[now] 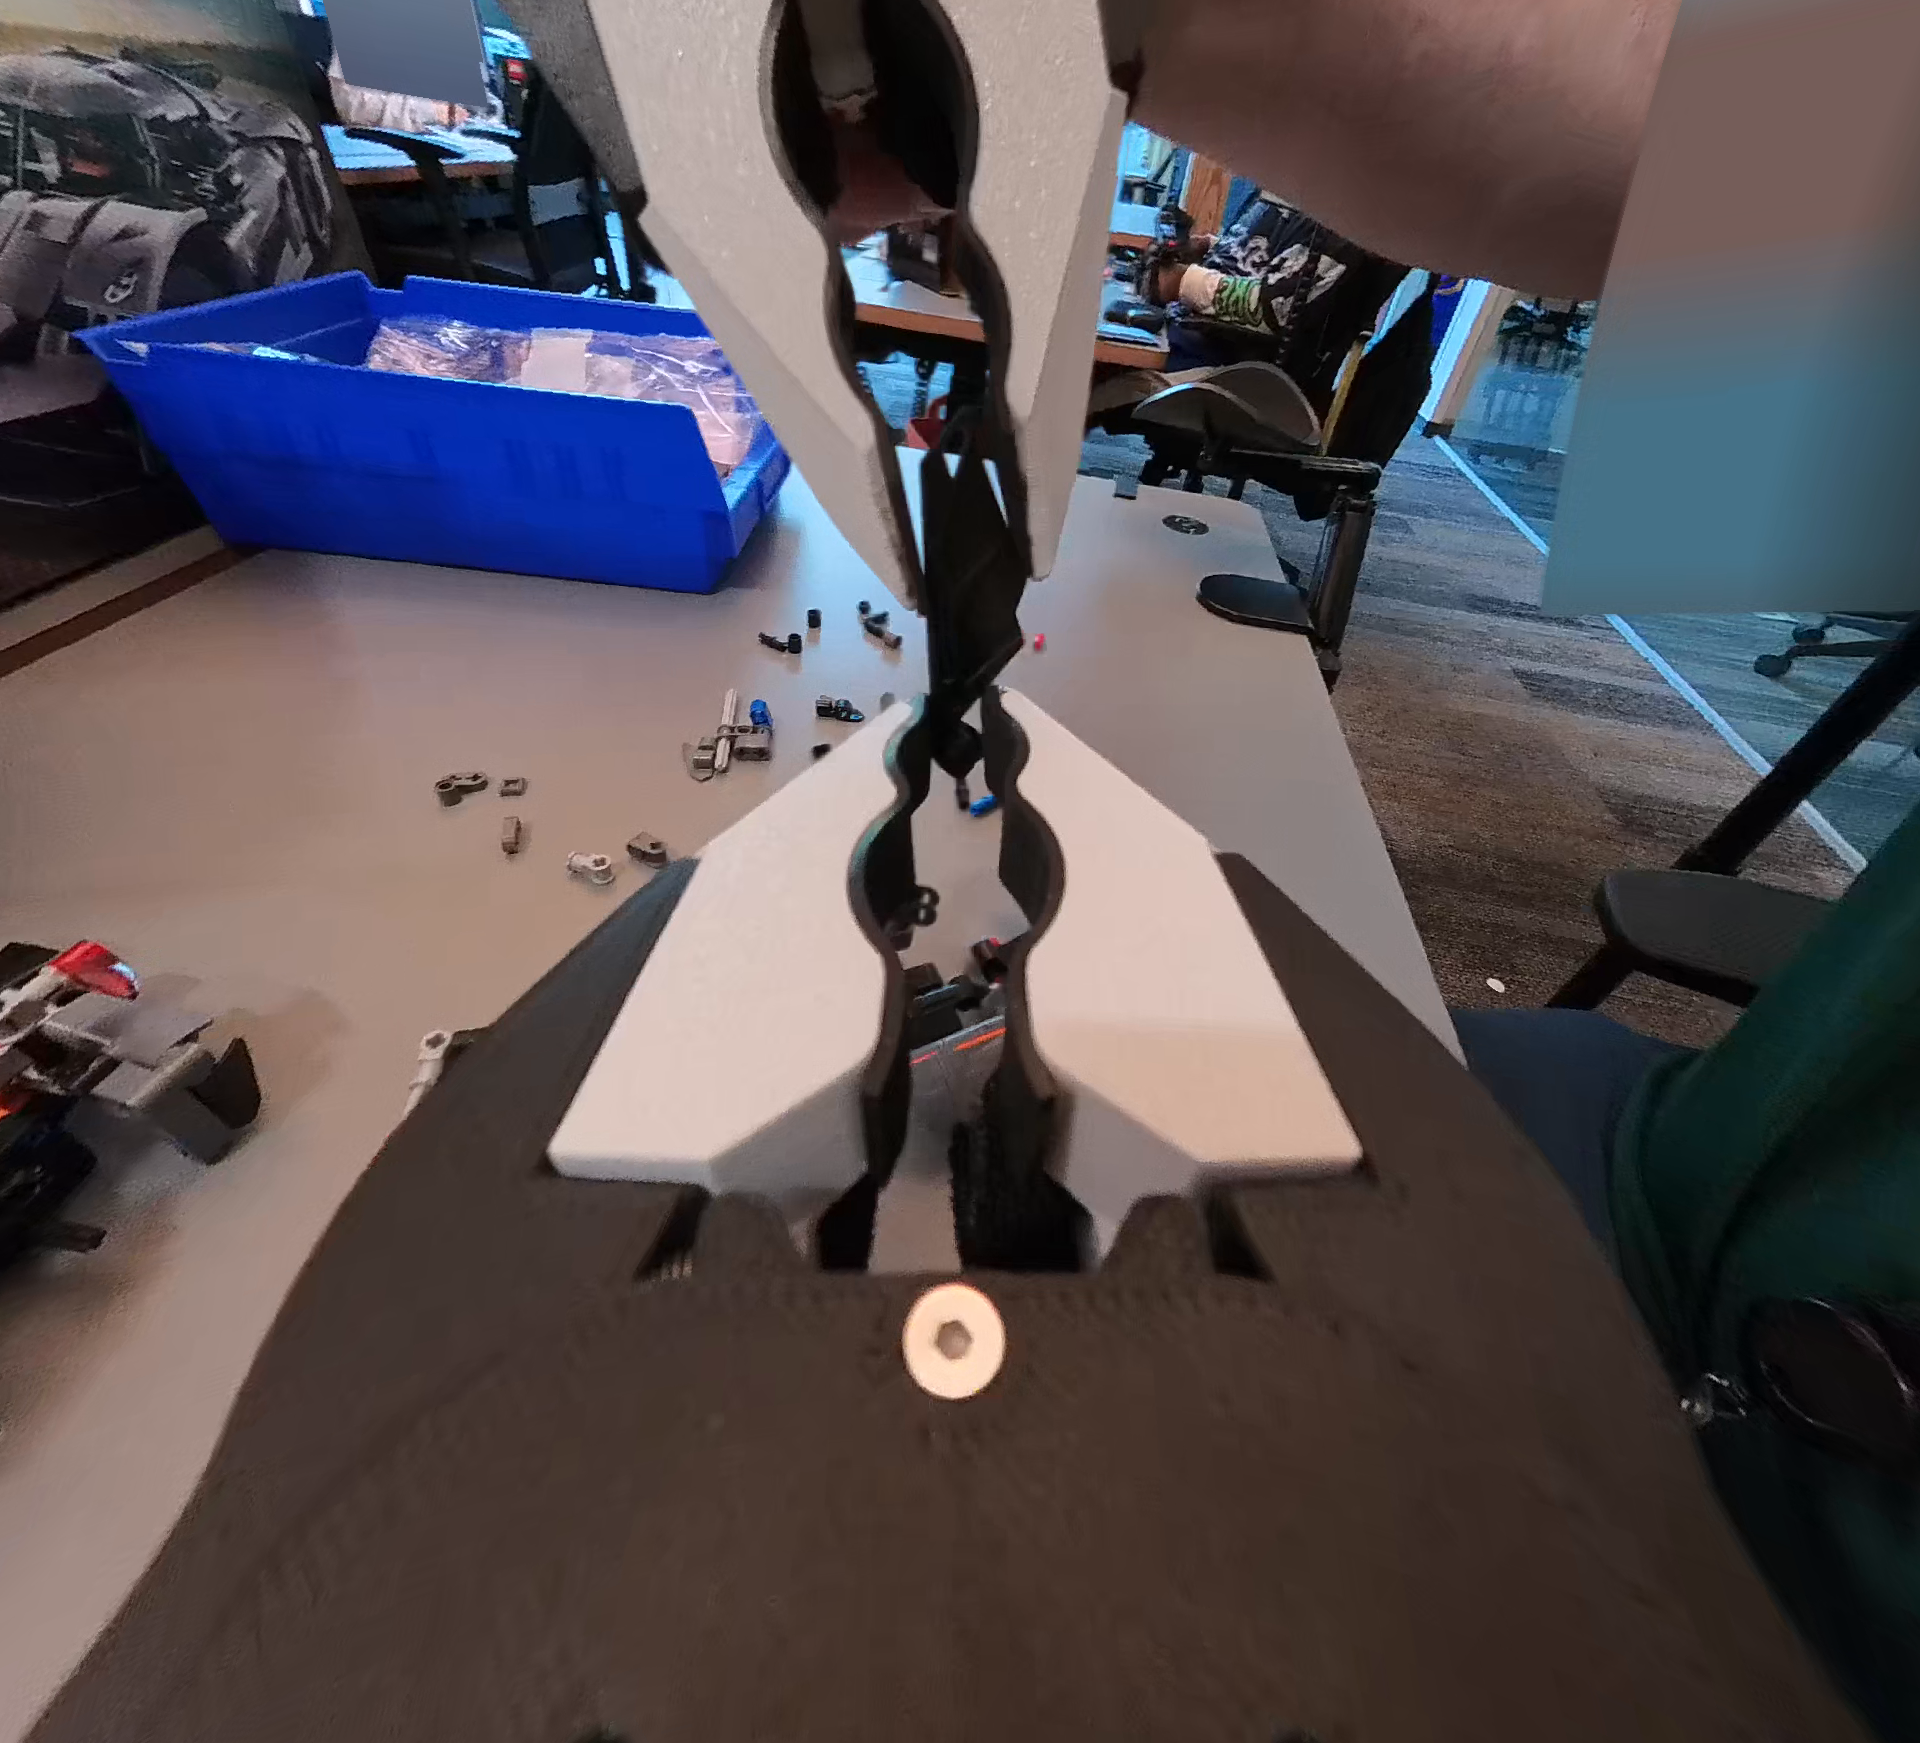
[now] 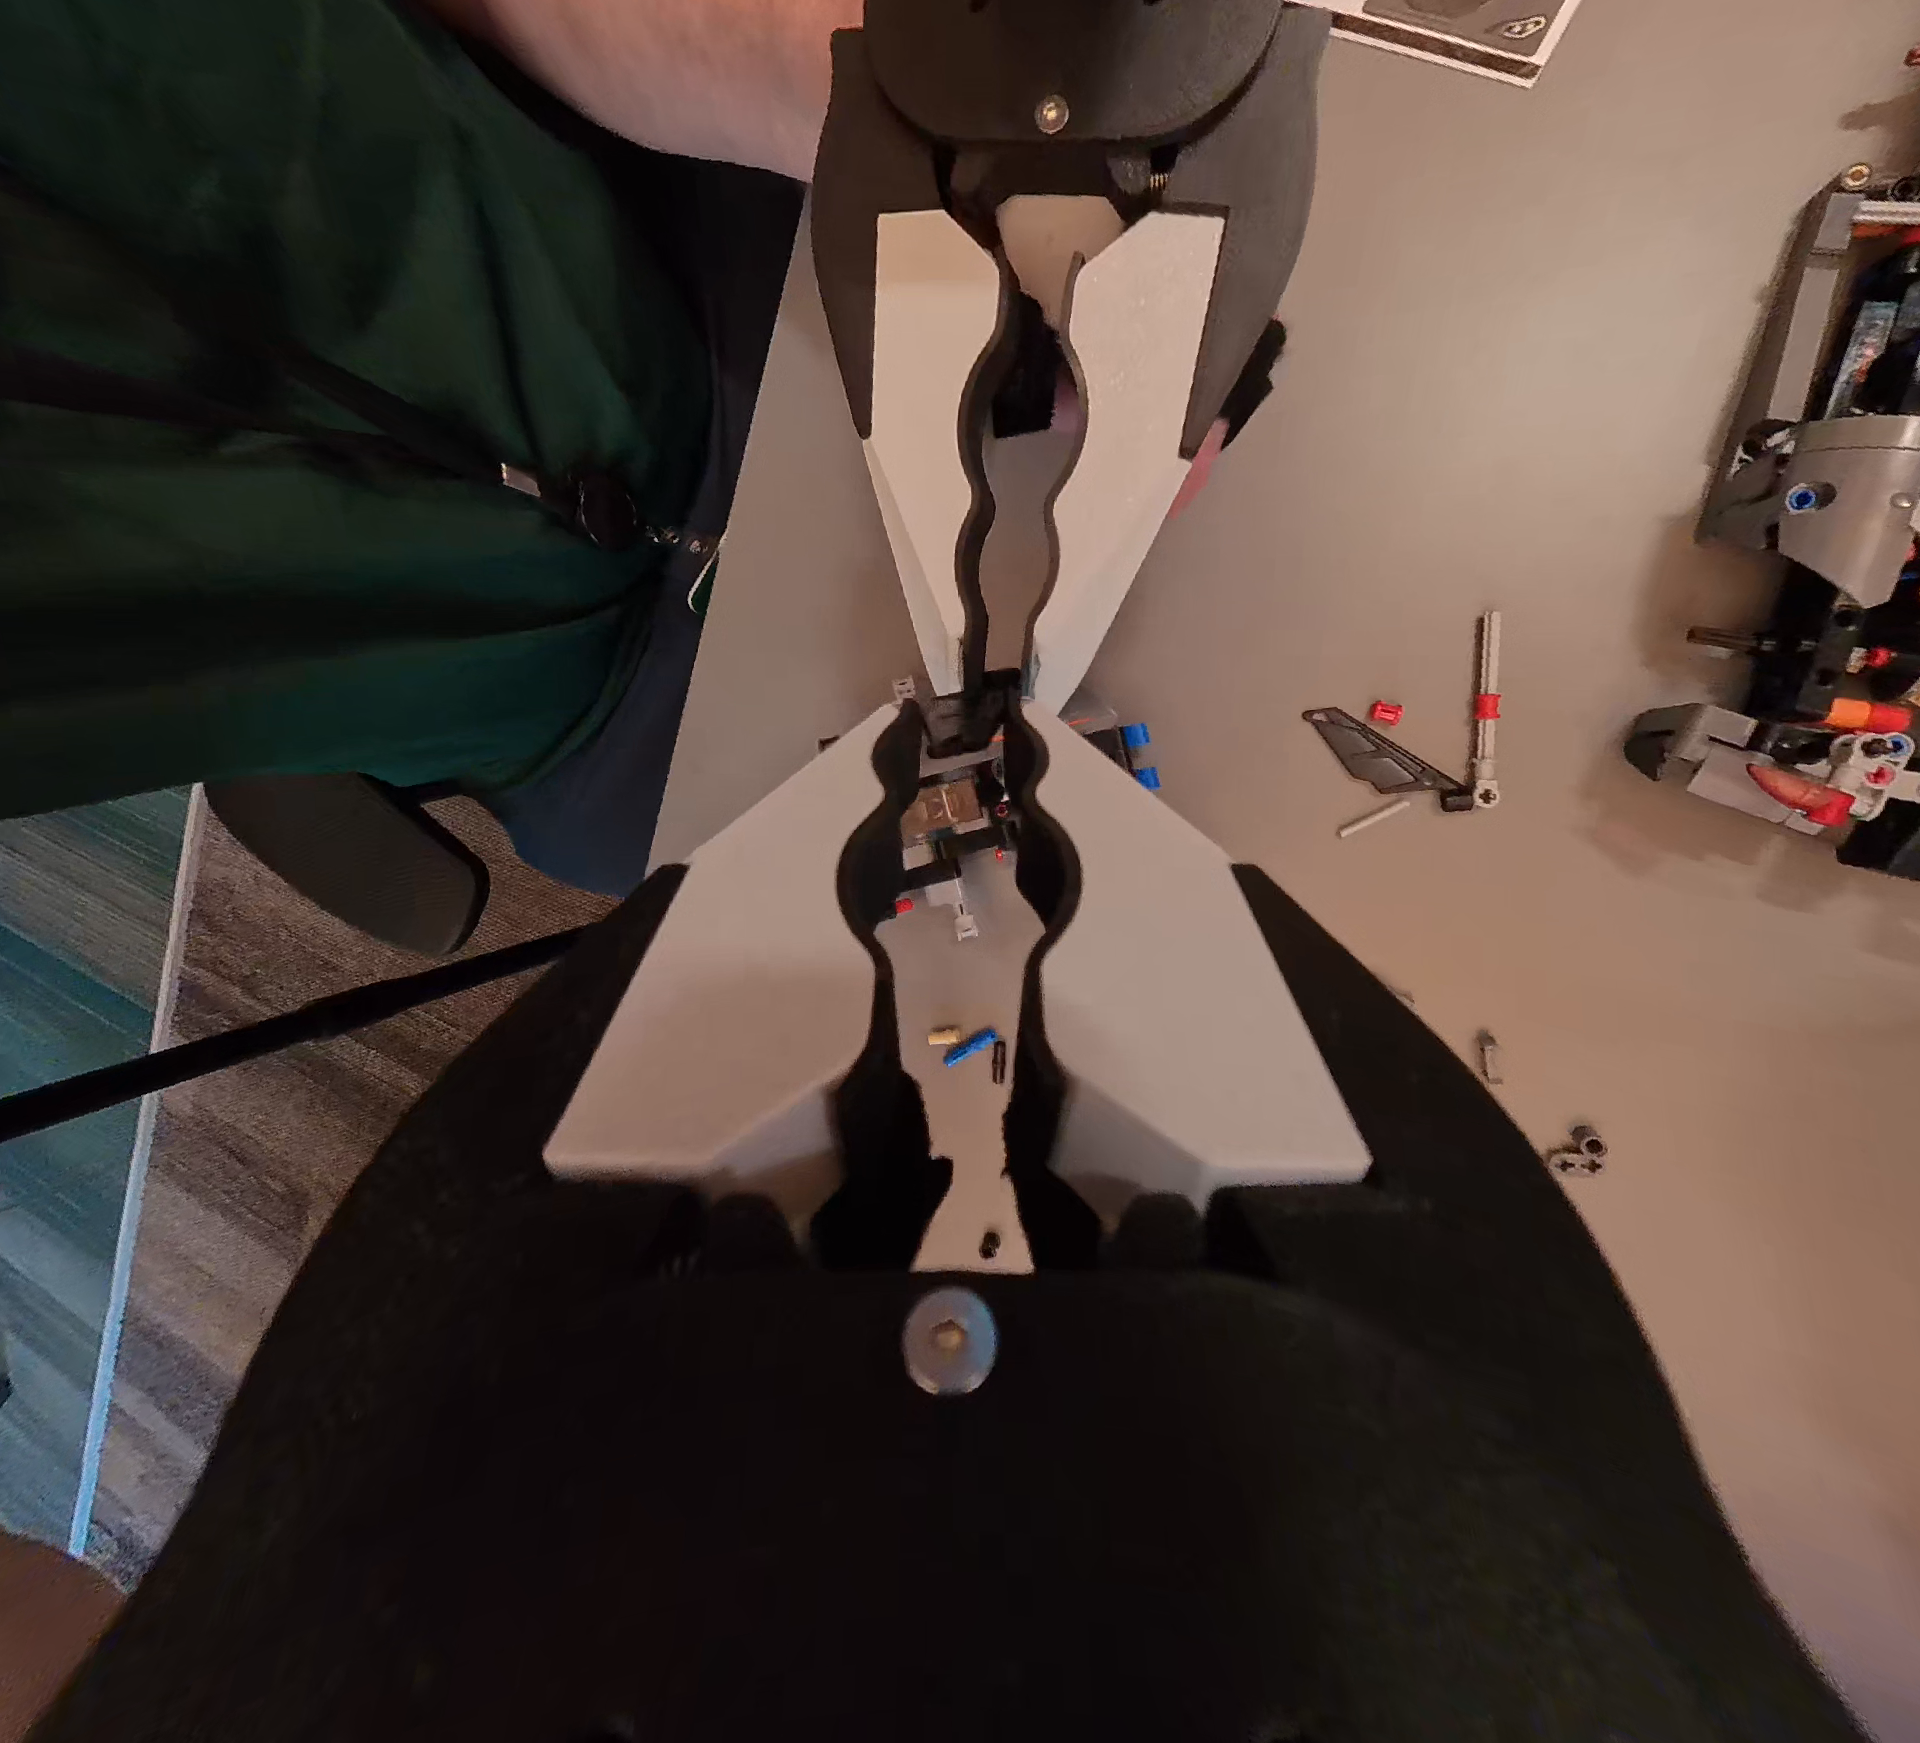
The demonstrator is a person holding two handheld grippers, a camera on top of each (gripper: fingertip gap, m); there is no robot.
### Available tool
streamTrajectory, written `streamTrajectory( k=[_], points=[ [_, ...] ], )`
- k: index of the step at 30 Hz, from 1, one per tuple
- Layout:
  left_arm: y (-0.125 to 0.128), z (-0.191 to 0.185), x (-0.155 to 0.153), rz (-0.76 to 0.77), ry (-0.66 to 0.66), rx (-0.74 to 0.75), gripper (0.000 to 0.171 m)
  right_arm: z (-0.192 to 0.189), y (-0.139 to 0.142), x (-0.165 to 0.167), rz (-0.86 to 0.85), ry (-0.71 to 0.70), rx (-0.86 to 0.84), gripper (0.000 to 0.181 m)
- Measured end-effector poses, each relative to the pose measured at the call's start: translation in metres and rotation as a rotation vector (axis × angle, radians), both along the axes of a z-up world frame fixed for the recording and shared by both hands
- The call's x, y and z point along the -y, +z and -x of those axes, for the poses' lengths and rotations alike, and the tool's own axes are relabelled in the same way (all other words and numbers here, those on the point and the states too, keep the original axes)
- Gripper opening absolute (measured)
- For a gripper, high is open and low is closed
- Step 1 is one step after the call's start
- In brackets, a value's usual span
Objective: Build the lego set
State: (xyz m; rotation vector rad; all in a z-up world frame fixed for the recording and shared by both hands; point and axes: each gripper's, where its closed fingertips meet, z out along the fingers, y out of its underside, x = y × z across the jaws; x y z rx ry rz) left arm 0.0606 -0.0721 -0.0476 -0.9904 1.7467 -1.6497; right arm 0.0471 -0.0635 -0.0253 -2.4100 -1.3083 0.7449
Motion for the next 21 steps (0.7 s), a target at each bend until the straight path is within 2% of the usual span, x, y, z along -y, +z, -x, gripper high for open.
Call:
streamTrajectory(
  k=[1, 4, 6, 11, 14, 21],
  points=[
    [0.0, 0.0, -0.002, 0.009, 0.014, 0.001, 0.008, -0.002, -0.001, -0.001, -0.004, -0.001, 0.013, 0.013],
    [-0.002, 0.002, -0.013, 0.042, 0.092, -0.026, 0.033, -0.007, -0.005, -0.004, -0.002, -0.008, 0.033, 0.013],
    [-0.01, 0.006, -0.018, 0.033, 0.151, -0.064, 0.04, -0.012, -0.013, -0.003, 0.013, 0.0, 0.062, 0.013],
    [-0.046, 0.007, -0.013, 0.011, 0.258, -0.179, 0.045, -0.017, -0.031, -0.006, 0.076, 0.017, 0.073, 0.013],
    [-0.07, 0.0, -0.016, -0.068, 0.306, -0.243, 0.047, -0.024, -0.043, -0.012, 0.124, 0.002, 0.112, 0.014],
    [-0.084, -0.011, -0.018, -0.067, 0.389, -0.324, 0.05, -0.031, -0.07, -0.022, 0.198, 0.03, 0.118, 0.014]
  ],
)
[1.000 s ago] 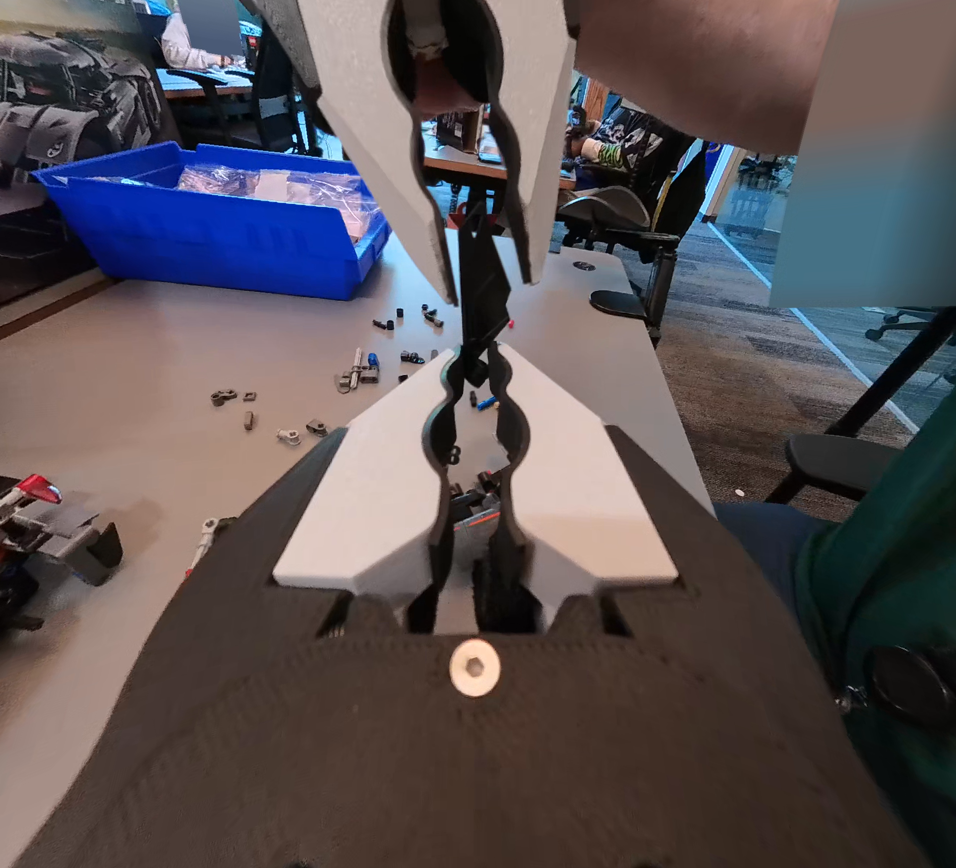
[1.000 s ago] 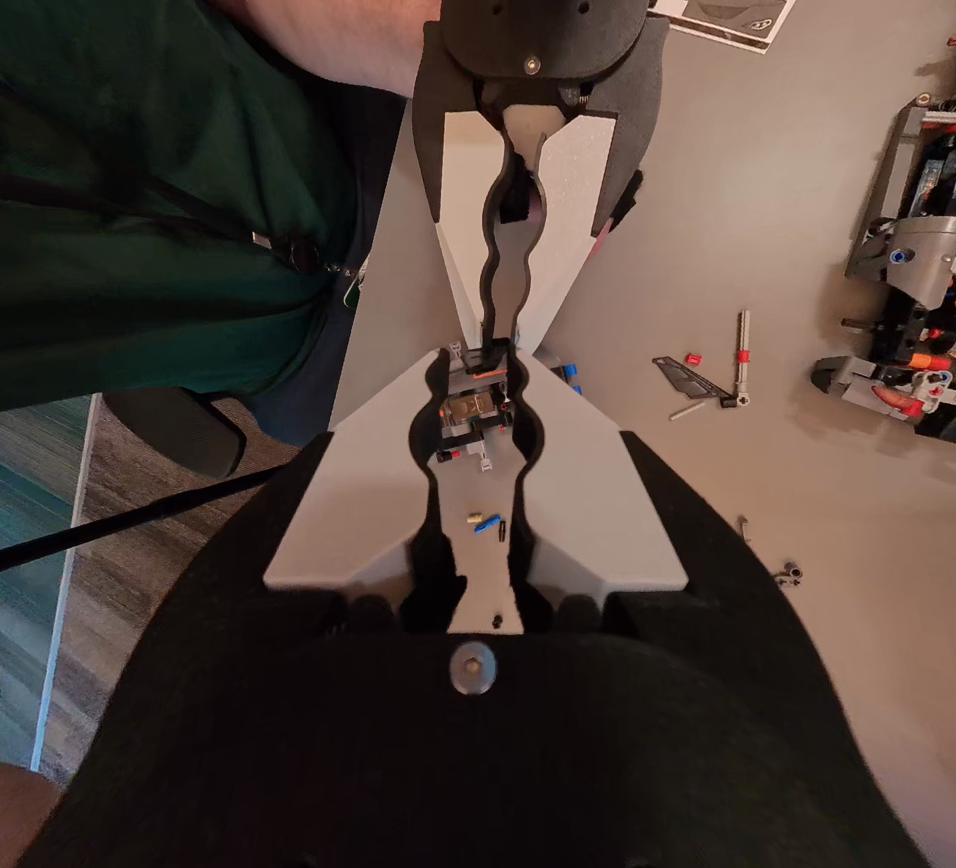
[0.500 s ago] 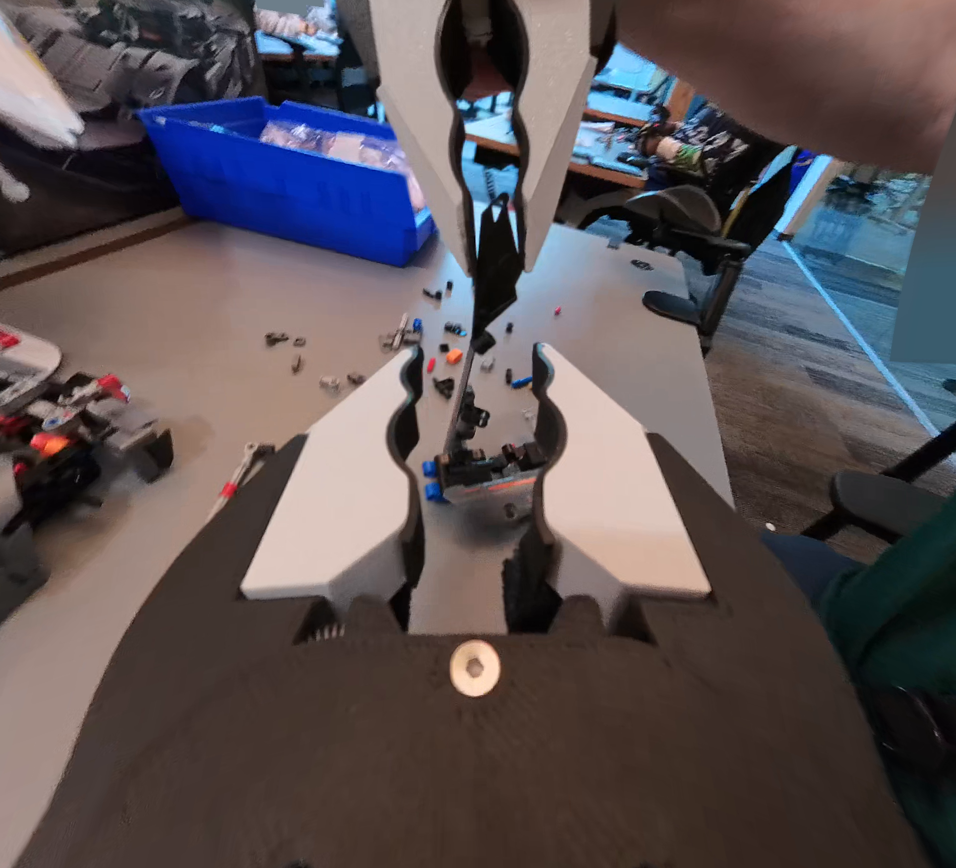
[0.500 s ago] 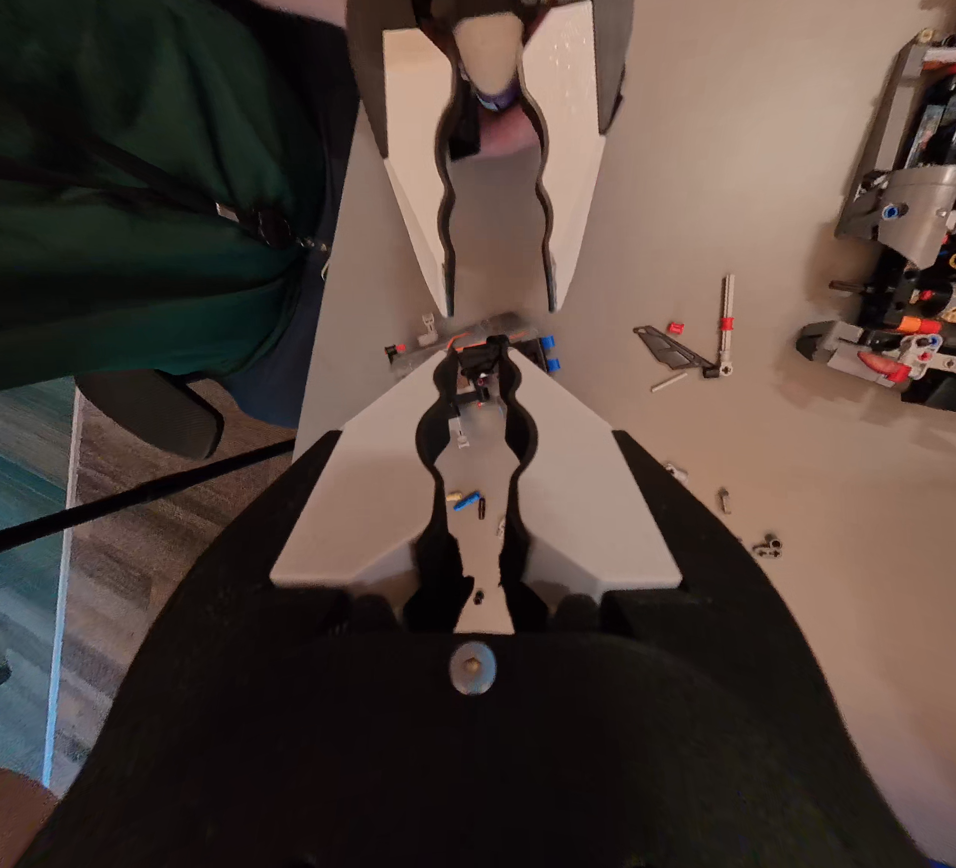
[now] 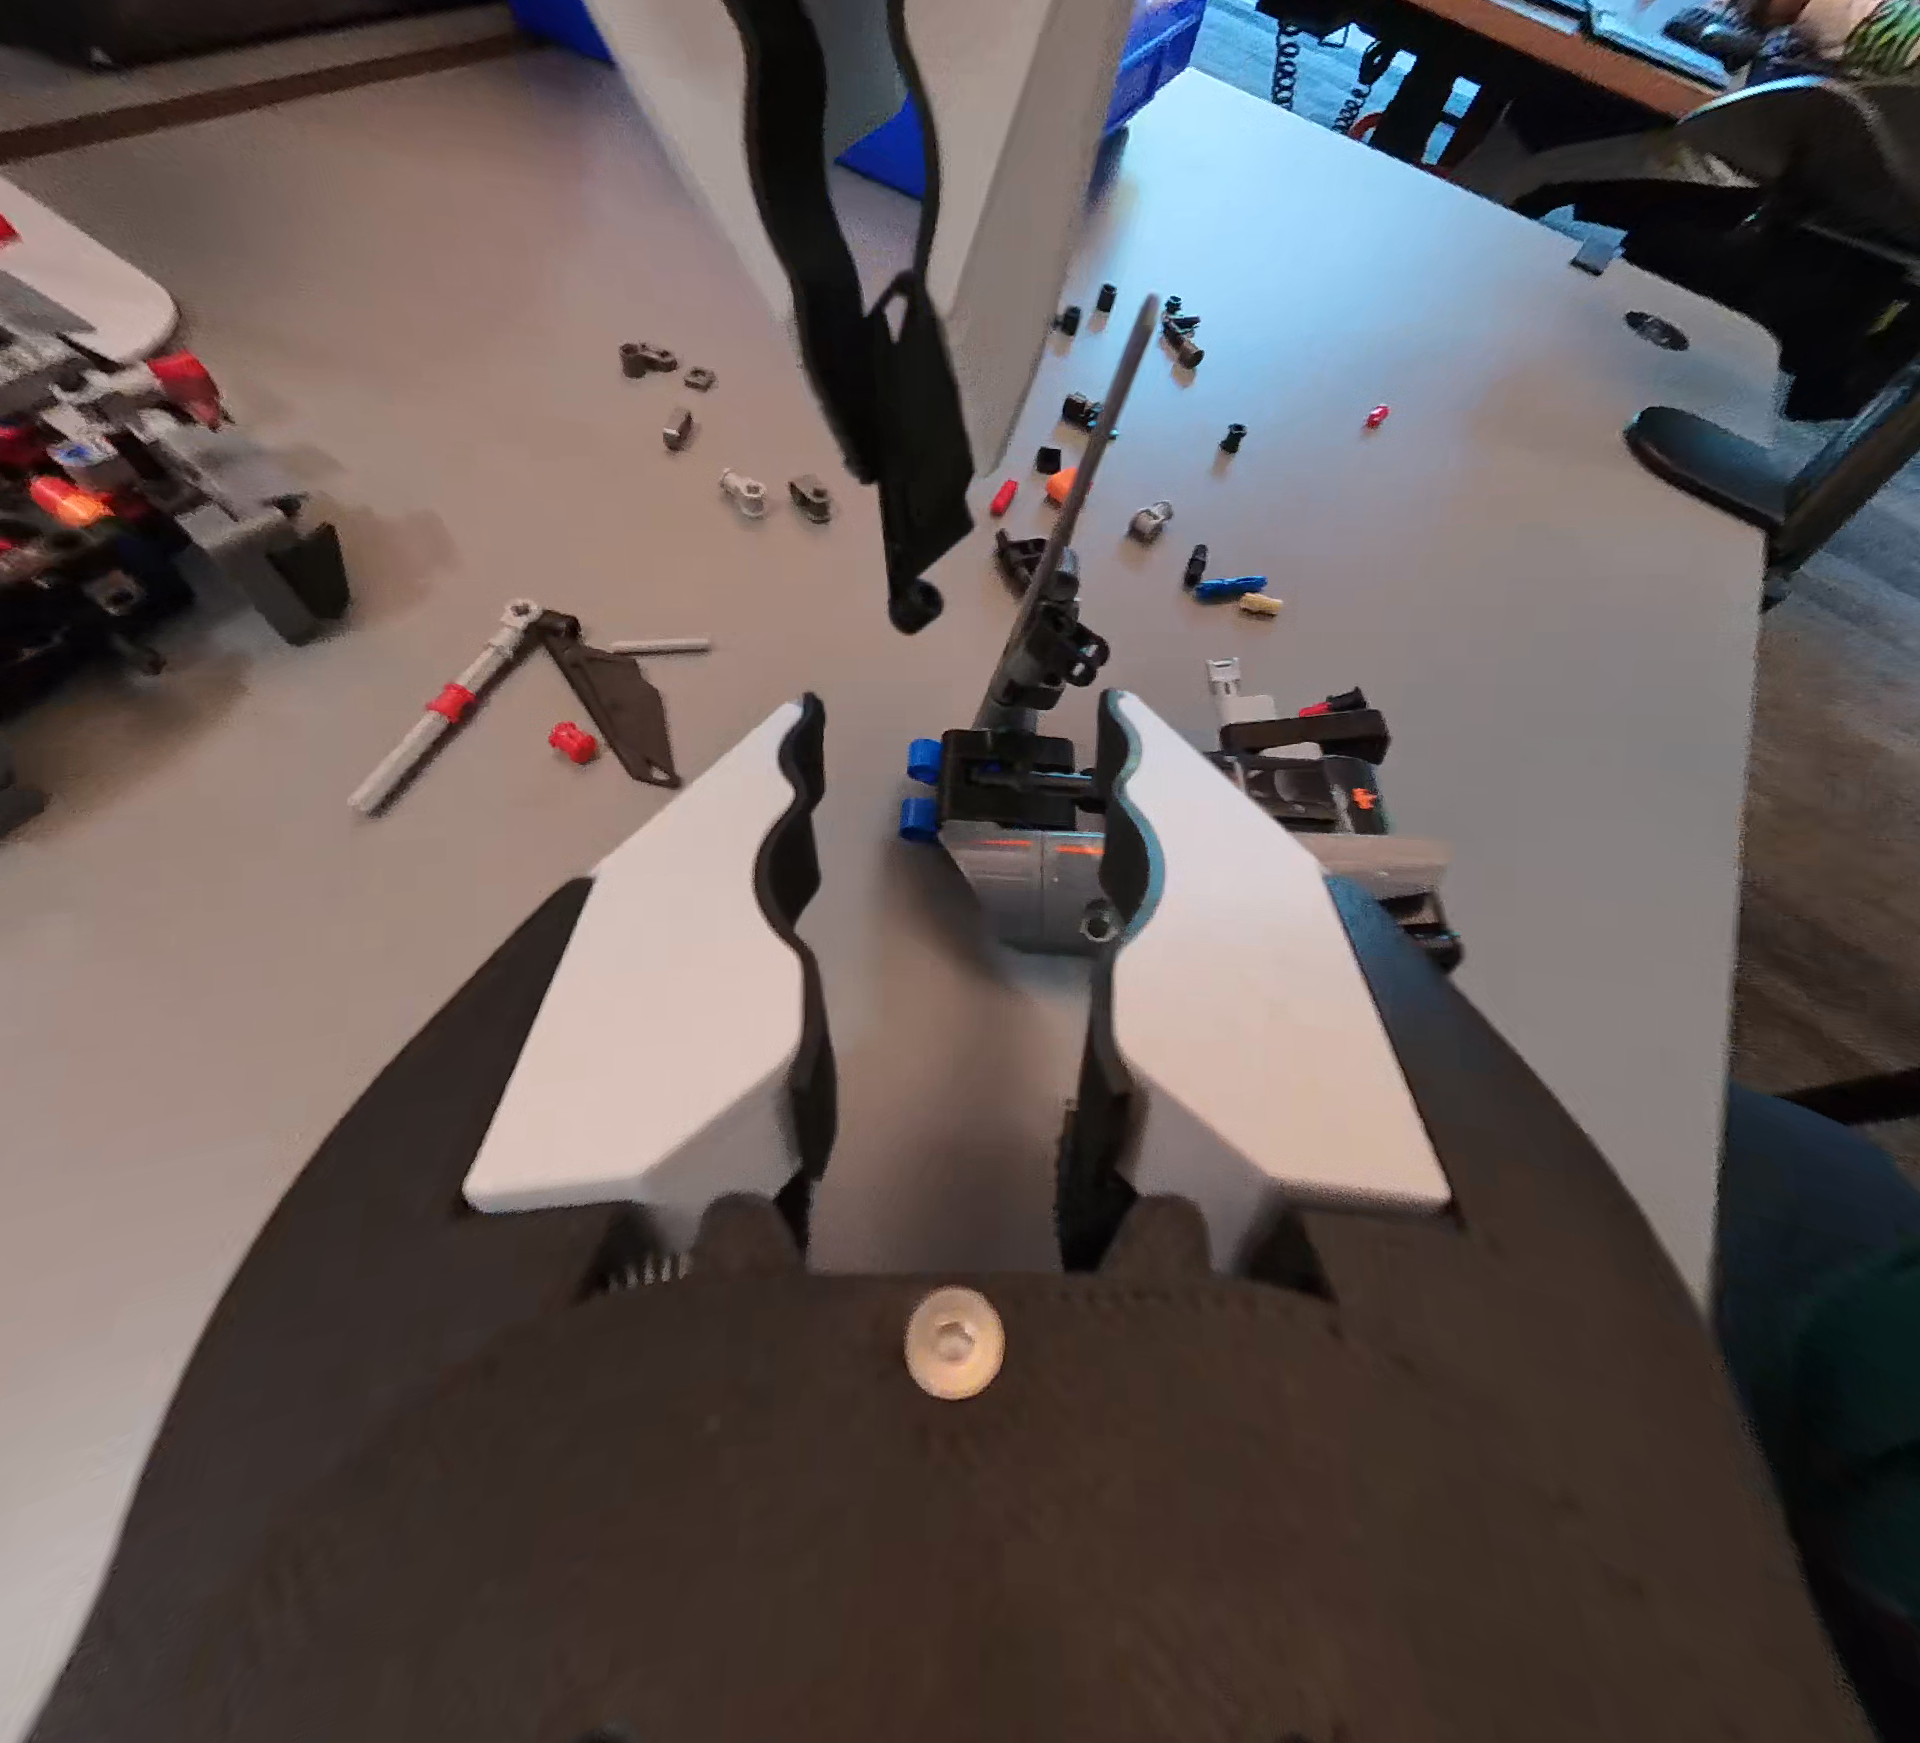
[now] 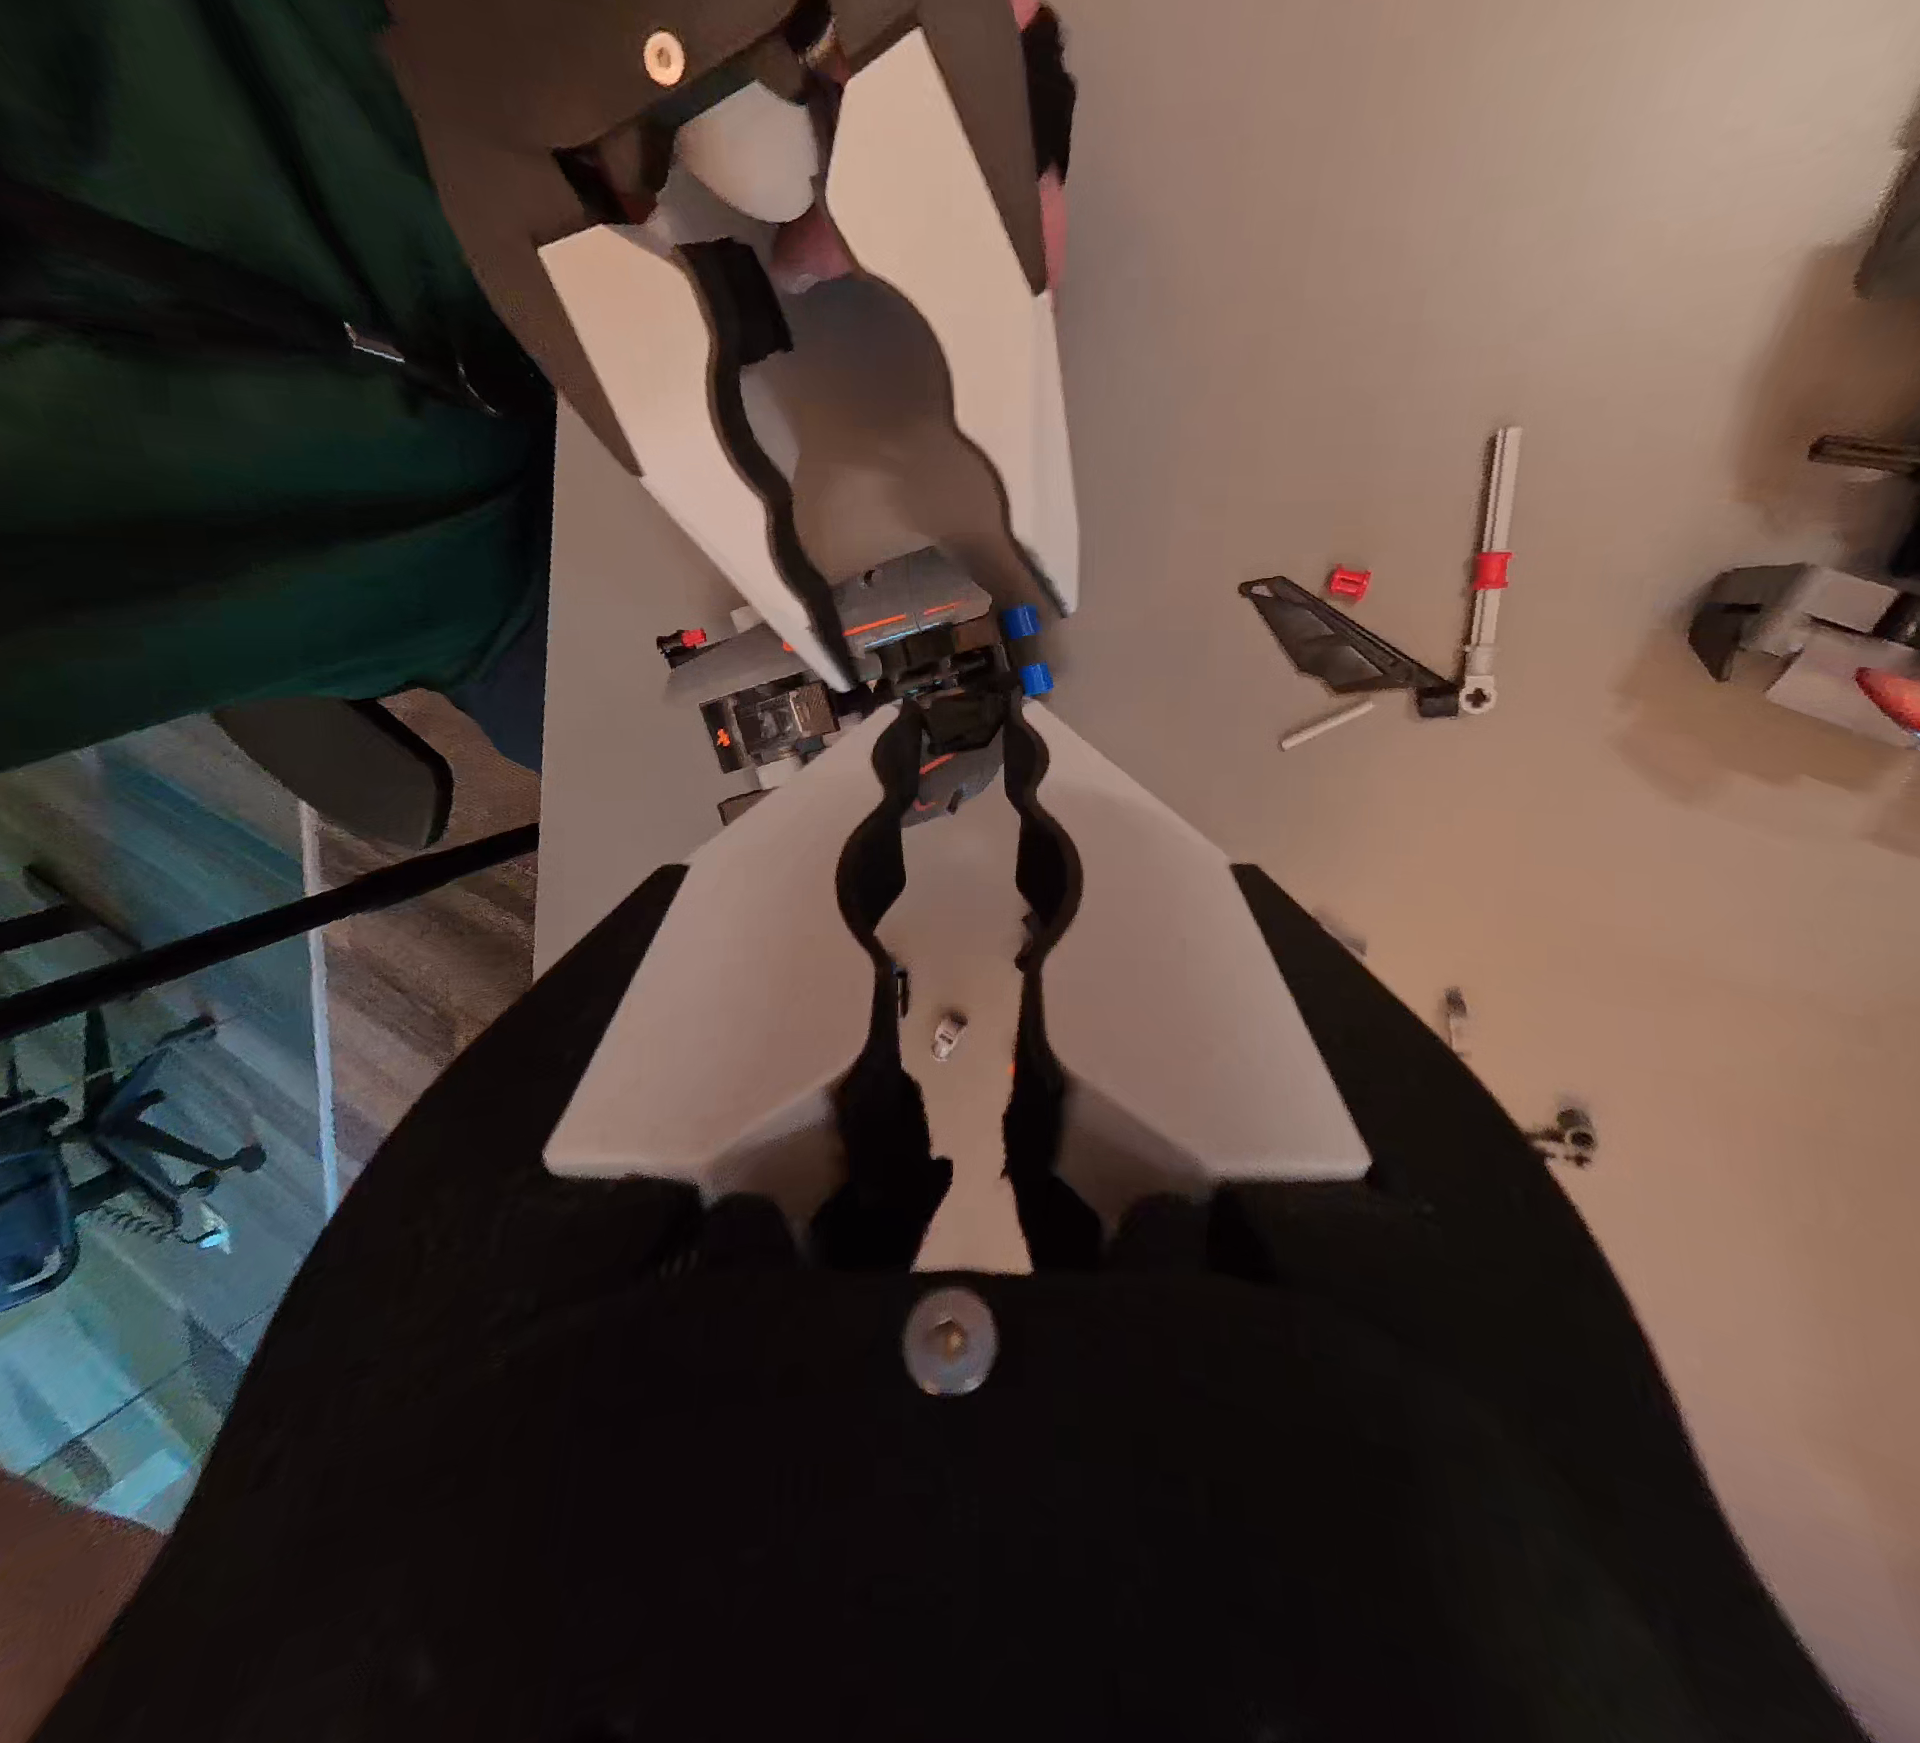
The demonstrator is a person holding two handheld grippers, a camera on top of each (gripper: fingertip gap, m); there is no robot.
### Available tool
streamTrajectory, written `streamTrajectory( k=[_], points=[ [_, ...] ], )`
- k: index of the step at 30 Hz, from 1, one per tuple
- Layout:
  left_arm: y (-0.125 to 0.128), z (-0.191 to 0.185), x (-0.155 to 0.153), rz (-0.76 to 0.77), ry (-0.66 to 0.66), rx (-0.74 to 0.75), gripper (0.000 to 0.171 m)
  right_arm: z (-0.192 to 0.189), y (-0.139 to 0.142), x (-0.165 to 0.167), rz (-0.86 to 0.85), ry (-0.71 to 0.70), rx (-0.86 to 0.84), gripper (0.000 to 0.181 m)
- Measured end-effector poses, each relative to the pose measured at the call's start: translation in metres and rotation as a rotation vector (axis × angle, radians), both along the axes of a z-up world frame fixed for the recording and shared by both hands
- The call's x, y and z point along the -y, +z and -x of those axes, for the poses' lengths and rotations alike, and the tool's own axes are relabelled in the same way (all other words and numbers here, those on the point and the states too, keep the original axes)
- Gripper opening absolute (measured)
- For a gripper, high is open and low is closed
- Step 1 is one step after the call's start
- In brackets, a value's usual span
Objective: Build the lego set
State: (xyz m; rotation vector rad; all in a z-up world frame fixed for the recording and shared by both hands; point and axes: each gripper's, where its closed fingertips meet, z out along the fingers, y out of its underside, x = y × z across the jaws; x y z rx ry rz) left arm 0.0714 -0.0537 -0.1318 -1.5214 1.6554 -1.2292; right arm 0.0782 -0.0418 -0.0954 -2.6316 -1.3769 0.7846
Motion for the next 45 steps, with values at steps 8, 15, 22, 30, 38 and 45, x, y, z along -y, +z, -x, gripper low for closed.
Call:
streamTrajectory(
  k=[8, 15, 22, 30, 38, 45],
  points=[
    [-0.009, 0.004, 0.024, 0.239, 0.022, -0.087, 0.049, 0.002, -0.017, 0.009, 0.101, 0.045, -0.098, 0.013],
    [-0.009, -0.008, 0.026, 0.287, 0.033, -0.097, 0.044, -0.001, -0.022, 0.012, 0.134, 0.071, -0.151, 0.013],
    [-0.017, -0.012, 0.021, 0.284, 0.044, -0.139, 0.039, -0.001, -0.028, 0.014, 0.15, 0.095, -0.182, 0.013],
    [-0.017, -0.017, 0.025, 0.295, 0.031, -0.139, 0.033, -0.003, -0.027, 0.017, 0.161, 0.097, -0.232, 0.013],
    [-0.017, -0.02, 0.026, 0.293, 0.017, -0.141, 0.036, -0.006, -0.028, 0.018, 0.169, 0.086, -0.249, 0.013],
    [-0.015, -0.021, 0.028, 0.293, 0.004, -0.131, 0.034, -0.004, -0.024, 0.017, 0.164, 0.094, -0.274, 0.013]
  ],
)
